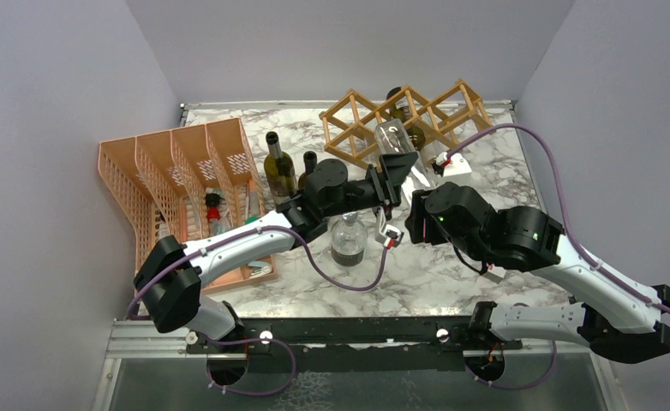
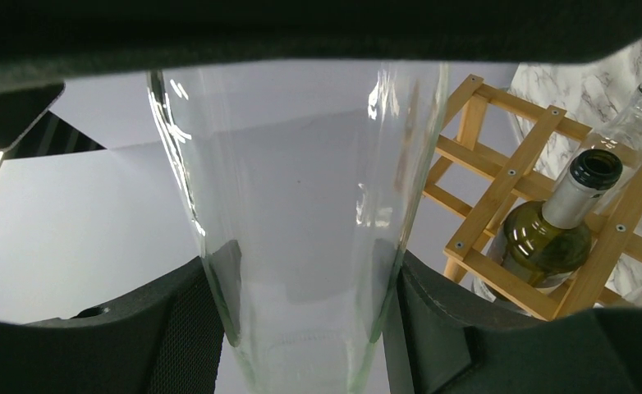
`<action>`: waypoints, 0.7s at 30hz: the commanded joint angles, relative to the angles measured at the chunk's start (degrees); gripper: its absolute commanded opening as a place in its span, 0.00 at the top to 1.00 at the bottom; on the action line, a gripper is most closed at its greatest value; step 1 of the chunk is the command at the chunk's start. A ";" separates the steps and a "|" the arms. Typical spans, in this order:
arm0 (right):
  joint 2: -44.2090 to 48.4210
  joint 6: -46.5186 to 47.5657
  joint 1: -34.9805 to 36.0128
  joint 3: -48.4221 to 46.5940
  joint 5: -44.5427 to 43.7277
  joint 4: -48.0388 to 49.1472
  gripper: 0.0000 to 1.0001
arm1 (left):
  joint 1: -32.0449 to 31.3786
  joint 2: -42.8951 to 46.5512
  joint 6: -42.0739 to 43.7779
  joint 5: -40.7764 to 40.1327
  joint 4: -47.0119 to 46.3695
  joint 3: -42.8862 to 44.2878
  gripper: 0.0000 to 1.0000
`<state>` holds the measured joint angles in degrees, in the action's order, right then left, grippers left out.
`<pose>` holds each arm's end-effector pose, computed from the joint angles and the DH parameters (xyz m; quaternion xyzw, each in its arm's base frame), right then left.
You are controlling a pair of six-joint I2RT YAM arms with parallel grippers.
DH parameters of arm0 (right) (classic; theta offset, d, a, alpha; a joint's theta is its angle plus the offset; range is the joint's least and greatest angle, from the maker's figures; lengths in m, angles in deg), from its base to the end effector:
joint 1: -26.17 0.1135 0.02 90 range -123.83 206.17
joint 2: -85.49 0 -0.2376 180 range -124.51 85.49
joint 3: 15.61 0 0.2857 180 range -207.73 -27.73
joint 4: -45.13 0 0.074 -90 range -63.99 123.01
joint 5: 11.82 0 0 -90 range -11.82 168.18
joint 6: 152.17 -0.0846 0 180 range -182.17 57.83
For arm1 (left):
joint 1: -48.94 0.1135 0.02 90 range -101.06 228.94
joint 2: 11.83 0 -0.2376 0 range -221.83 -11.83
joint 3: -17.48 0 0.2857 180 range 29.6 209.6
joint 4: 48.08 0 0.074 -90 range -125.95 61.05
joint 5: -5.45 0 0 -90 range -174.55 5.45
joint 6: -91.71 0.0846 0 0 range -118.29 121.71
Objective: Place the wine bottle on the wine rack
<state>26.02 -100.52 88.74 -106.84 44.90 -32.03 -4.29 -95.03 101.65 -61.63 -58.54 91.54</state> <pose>0.1535 0.1950 0.3655 -0.0797 0.8895 0.1117 0.4358 0.2285 -0.3608 0.3075 0.6993 0.0207 0.1504 0.6986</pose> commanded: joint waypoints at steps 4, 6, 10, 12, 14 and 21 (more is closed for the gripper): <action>-0.05 0.75 0.15 -0.32 -0.90 0.75 0.39 | -0.89 0.86 5.02 -0.34 -4.57 2.29 1.00; 0.12 1.05 0.18 0.24 -1.00 1.16 0.41 | -0.91 0.94 4.18 0.12 -4.57 2.49 1.00; 0.25 1.25 0.18 1.43 -1.56 2.27 0.49 | -0.91 1.24 3.35 0.90 -4.57 2.55 1.00; 0.19 1.33 0.12 1.89 -1.91 2.72 0.51 | -0.91 1.33 3.37 0.99 -4.57 2.45 1.00; 0.15 1.47 0.15 2.36 -2.20 3.30 0.52 | -0.99 1.39 3.45 1.28 -4.61 2.40 1.00; -0.06 0.94 0.10 2.79 -4.17 3.95 0.93 | -1.00 2.03 -0.48 1.65 -4.57 2.94 1.00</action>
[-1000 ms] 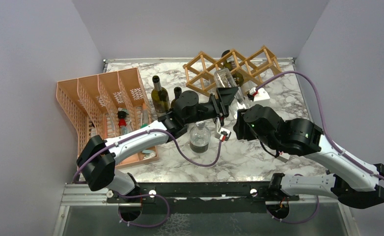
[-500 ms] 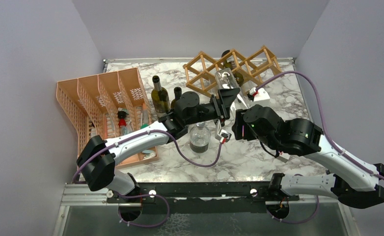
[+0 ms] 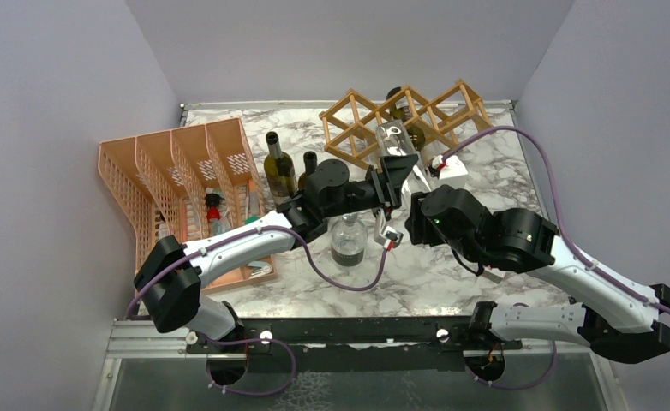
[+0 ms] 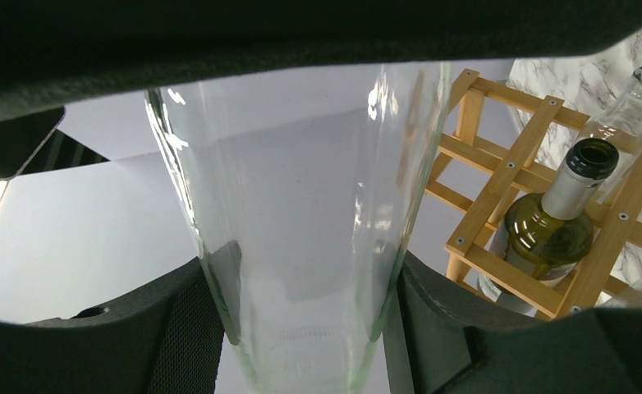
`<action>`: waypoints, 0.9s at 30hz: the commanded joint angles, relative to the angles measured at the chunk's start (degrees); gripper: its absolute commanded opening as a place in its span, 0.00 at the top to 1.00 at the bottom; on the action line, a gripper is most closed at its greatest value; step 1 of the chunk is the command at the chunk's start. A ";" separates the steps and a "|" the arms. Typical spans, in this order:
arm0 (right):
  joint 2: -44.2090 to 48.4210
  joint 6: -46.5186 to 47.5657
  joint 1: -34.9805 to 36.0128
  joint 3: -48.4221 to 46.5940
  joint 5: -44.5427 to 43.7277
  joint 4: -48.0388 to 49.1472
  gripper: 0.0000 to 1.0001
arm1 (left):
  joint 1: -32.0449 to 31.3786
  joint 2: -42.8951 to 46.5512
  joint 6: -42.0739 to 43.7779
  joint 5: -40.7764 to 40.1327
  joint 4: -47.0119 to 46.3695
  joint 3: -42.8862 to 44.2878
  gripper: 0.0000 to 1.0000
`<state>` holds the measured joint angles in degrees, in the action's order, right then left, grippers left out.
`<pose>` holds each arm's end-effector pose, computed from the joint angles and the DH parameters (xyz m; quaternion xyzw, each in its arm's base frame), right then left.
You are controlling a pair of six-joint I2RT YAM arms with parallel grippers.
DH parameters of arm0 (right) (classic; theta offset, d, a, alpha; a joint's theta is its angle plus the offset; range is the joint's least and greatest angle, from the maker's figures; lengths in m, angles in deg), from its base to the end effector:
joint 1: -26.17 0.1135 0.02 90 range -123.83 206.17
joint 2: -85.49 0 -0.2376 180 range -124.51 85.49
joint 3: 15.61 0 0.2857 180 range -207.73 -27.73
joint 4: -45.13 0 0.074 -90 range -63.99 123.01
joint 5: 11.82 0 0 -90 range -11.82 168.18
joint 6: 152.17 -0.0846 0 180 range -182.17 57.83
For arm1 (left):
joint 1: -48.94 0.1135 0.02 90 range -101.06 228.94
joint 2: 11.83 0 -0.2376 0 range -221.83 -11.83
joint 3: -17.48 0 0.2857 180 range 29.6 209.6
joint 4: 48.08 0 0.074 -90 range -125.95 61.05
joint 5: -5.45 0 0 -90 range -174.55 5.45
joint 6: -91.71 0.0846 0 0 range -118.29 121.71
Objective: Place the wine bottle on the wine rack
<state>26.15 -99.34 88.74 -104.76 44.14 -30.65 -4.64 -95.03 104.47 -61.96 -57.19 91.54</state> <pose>0.1558 0.1973 0.3563 -0.0879 0.8889 0.0992 0.4385 0.2268 -0.3621 0.3040 0.7072 0.0067 0.1625 0.6880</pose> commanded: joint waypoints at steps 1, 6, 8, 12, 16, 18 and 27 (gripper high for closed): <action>-0.11 -0.35 0.17 0.65 -4.02 2.57 0.98 | -0.65 2.11 -4.39 1.91 -5.92 3.01 1.00; 0.56 0.22 0.12 0.02 -6.51 3.24 0.99 | -0.65 2.75 -8.96 0.50 -5.94 2.65 0.73; 0.86 0.57 0.13 -0.25 -7.54 3.51 0.99 | -0.65 2.93 -9.75 0.20 -5.92 2.22 0.63; 1.29 1.47 0.06 -0.99 -7.73 4.10 0.99 | -0.65 2.88 -10.02 -0.66 -5.95 1.79 0.24; 1.91 1.79 0.11 -0.87 -7.57 4.86 0.99 | -0.65 2.59 -11.07 -1.59 -5.95 1.79 0.06; 2.07 1.92 0.12 -0.69 -7.58 5.11 0.99 | -0.65 2.44 -11.15 -1.52 -5.93 1.62 0.03; 1.26 0.12 0.14 -2.13 -11.10 4.17 0.99 | -0.56 3.81 -12.79 -2.86 -5.06 0.91 0.01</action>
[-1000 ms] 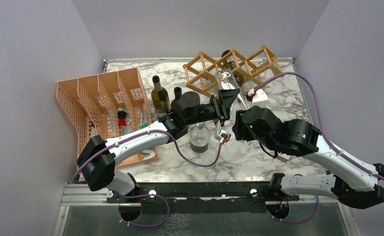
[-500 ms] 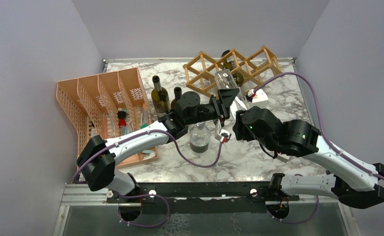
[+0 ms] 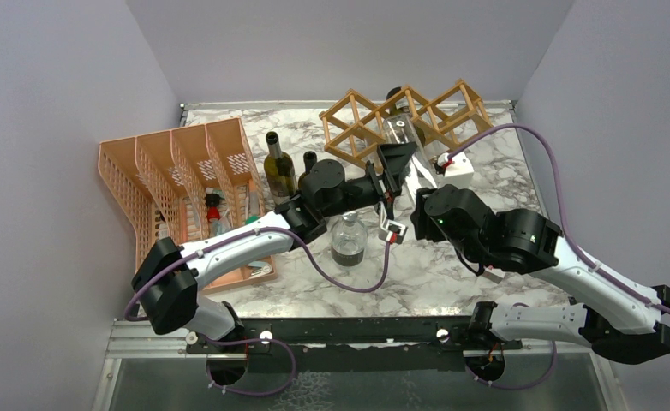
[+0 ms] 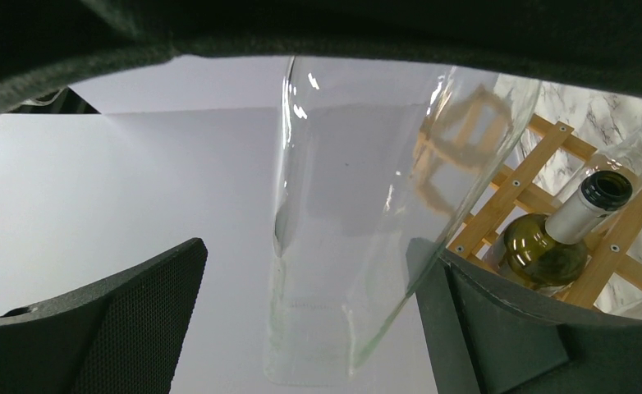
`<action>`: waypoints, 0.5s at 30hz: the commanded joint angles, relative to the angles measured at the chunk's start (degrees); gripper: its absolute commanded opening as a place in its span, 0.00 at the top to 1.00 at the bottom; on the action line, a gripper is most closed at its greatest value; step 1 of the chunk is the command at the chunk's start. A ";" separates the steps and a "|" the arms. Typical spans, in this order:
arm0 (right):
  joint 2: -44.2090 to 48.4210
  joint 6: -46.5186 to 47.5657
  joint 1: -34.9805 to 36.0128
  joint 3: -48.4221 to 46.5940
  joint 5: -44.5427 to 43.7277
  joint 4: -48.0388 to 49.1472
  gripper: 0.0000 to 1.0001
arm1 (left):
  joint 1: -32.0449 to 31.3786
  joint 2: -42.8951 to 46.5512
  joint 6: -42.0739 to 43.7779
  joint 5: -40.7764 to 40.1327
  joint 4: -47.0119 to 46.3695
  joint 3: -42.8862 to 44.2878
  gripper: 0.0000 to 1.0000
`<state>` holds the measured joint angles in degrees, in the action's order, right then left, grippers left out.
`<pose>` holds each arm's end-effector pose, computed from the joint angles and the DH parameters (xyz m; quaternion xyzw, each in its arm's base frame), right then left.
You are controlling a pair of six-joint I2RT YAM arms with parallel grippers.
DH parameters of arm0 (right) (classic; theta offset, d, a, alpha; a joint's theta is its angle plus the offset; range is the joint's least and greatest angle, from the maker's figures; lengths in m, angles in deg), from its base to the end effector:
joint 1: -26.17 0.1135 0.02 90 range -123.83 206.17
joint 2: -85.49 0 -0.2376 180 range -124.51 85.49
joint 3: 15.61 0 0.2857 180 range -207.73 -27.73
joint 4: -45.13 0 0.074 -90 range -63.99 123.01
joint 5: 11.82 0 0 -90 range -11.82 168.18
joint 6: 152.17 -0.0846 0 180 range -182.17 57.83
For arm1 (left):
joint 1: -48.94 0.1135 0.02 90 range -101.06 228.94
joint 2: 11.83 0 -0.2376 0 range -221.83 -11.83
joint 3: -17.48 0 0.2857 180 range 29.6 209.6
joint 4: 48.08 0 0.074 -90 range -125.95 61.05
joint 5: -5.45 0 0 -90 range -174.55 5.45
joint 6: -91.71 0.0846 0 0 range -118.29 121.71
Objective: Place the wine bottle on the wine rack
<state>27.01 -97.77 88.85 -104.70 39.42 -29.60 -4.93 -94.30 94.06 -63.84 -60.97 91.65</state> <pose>0.1582 0.1908 0.3641 -0.0776 0.8749 0.0782 0.4717 0.2260 -0.3603 0.3201 0.6768 0.0674 0.1231 0.7227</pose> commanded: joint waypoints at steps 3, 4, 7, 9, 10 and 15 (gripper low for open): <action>-0.52 -0.77 -0.08 -3.08 -7.04 4.06 0.99 | -0.22 3.48 -2.13 -0.71 1.64 0.96 0.02; -0.74 0.02 -0.03 -3.26 -6.64 4.65 0.99 | -0.27 3.37 -1.65 -0.72 2.25 1.04 0.03; -1.27 1.52 -0.07 -3.26 -5.59 6.04 0.99 | -0.27 2.54 -0.26 -1.35 2.59 1.10 0.04; -1.29 1.87 -0.02 -2.88 -5.33 6.65 0.99 | -0.19 2.09 0.01 -1.08 2.90 1.41 0.04; -1.32 2.40 -0.06 -2.59 -4.94 7.20 0.99 | -0.23 1.79 0.31 -0.44 3.61 1.68 0.04; 0.24 5.91 -0.01 -0.72 -1.28 11.86 0.99 | -0.19 -1.29 5.26 1.19 7.17 3.47 0.07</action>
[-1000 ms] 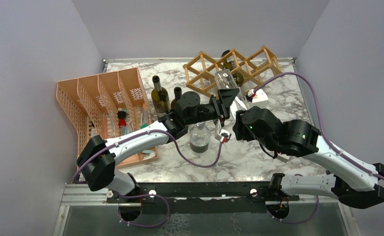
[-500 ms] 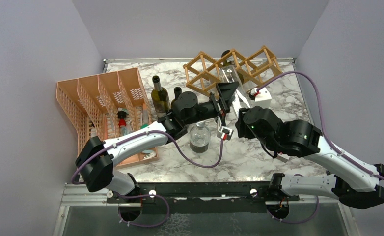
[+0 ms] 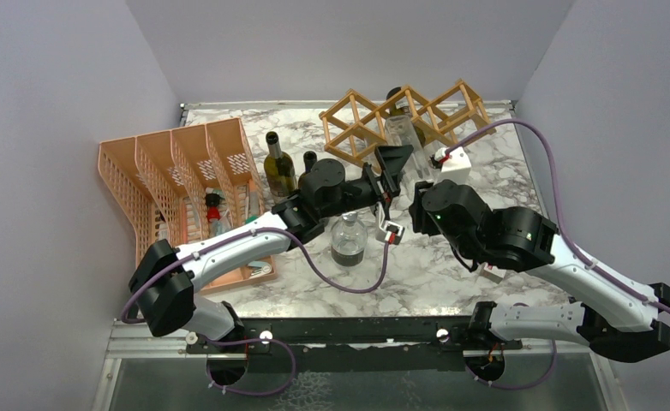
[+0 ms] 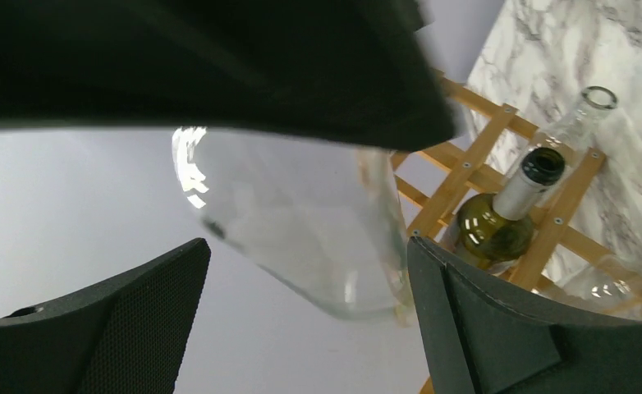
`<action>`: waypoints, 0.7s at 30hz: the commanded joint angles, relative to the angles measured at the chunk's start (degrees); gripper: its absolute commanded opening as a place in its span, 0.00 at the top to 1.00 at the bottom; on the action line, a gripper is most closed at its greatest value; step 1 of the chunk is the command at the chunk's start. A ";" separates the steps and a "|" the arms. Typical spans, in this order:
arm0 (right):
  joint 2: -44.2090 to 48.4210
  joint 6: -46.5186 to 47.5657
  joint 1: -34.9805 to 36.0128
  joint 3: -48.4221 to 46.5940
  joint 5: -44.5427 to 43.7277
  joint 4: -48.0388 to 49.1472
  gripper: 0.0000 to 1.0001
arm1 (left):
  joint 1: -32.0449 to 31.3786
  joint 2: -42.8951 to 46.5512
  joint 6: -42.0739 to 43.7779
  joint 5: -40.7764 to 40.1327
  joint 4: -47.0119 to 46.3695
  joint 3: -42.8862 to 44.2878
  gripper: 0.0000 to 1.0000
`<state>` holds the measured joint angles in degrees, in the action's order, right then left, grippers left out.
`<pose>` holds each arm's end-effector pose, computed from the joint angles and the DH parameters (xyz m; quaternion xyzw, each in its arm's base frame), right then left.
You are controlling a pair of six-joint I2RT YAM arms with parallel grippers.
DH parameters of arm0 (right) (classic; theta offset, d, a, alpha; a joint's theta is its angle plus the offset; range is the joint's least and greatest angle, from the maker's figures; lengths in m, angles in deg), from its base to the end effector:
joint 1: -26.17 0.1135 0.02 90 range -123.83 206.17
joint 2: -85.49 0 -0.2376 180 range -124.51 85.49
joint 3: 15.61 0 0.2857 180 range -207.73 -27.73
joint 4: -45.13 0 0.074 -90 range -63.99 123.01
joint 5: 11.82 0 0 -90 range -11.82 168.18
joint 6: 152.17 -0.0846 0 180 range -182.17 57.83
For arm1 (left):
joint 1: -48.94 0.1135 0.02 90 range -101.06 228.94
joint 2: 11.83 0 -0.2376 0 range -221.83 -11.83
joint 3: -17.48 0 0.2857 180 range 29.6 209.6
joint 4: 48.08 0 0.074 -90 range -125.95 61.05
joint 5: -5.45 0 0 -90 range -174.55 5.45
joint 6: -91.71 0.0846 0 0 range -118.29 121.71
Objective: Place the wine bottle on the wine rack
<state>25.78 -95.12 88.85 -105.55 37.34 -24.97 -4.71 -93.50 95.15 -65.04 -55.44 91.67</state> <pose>0.1652 0.1993 0.3740 -0.0749 0.8584 0.0820 0.5008 0.2277 -0.3571 0.3111 0.7029 0.0828 0.1241 0.6954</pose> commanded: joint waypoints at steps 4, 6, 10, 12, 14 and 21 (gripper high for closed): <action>3.20 4.21 -0.05 1.57 3.71 8.91 0.99 | -0.45 -4.34 4.65 6.27 1.87 4.56 0.30; 3.54 3.77 -0.04 1.73 3.52 8.04 0.99 | -0.49 -5.21 3.50 6.68 1.28 5.18 0.50; 3.65 2.51 -0.04 1.82 2.89 6.07 0.99 | -0.49 -5.78 1.20 6.74 -1.00 5.07 0.68; 3.82 2.30 -0.02 1.88 2.72 5.87 0.99 | -0.49 -5.70 1.71 6.43 -1.04 4.88 0.73; 4.04 1.82 -0.05 1.67 2.36 5.68 0.99 | -0.49 -5.57 3.04 5.53 -1.05 4.66 0.77; 6.34 1.24 -0.06 1.82 3.88 5.56 0.70 | -0.49 -4.68 7.29 3.32 -1.09 3.70 0.86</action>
<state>29.52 -92.57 88.08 -102.64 38.43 -25.01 -4.21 -98.22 97.06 -62.72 -55.70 96.17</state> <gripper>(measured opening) 0.332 0.593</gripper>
